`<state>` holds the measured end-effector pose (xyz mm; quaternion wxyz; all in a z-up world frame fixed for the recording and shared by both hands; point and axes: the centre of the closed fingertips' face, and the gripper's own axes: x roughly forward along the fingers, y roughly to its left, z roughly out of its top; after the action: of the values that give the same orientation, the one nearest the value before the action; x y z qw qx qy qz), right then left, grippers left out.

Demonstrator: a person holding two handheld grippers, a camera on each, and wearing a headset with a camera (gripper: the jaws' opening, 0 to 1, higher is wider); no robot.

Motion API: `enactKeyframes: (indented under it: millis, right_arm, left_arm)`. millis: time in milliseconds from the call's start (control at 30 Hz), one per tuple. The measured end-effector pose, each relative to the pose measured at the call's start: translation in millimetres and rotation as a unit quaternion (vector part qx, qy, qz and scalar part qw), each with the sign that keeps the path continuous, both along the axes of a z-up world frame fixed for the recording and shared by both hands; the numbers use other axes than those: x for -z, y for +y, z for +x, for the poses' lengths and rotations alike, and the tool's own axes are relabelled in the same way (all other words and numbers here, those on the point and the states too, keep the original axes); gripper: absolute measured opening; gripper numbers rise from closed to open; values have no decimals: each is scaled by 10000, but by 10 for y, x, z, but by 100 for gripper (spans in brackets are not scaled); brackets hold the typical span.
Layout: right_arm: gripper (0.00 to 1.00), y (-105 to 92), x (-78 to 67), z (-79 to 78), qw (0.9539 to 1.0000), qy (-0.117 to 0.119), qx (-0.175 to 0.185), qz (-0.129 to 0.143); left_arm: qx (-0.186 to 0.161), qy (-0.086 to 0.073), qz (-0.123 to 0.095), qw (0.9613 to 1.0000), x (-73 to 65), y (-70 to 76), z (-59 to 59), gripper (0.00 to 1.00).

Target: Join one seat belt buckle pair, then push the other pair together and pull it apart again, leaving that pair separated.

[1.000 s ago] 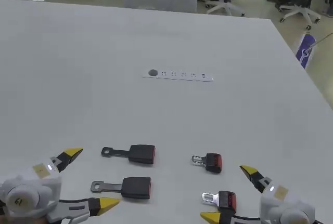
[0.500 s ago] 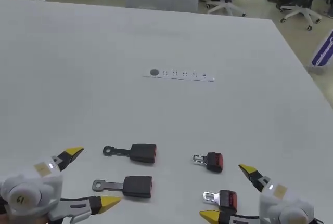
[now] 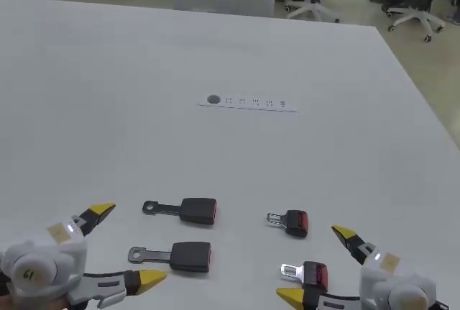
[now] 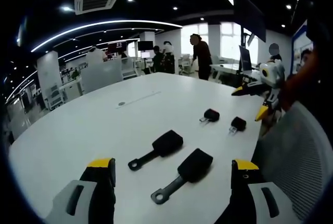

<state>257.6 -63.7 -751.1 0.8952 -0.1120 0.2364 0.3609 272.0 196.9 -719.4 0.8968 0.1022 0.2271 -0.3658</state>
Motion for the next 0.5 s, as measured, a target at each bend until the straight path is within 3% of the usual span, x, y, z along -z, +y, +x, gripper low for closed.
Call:
enactKeyframes:
  millis: [500]
  right_arm:
    - [97,-29,-9,-7,10000,-11,-9,-6]
  left_arm:
    - [15,-10,-13,10000,-4,-5,3,95]
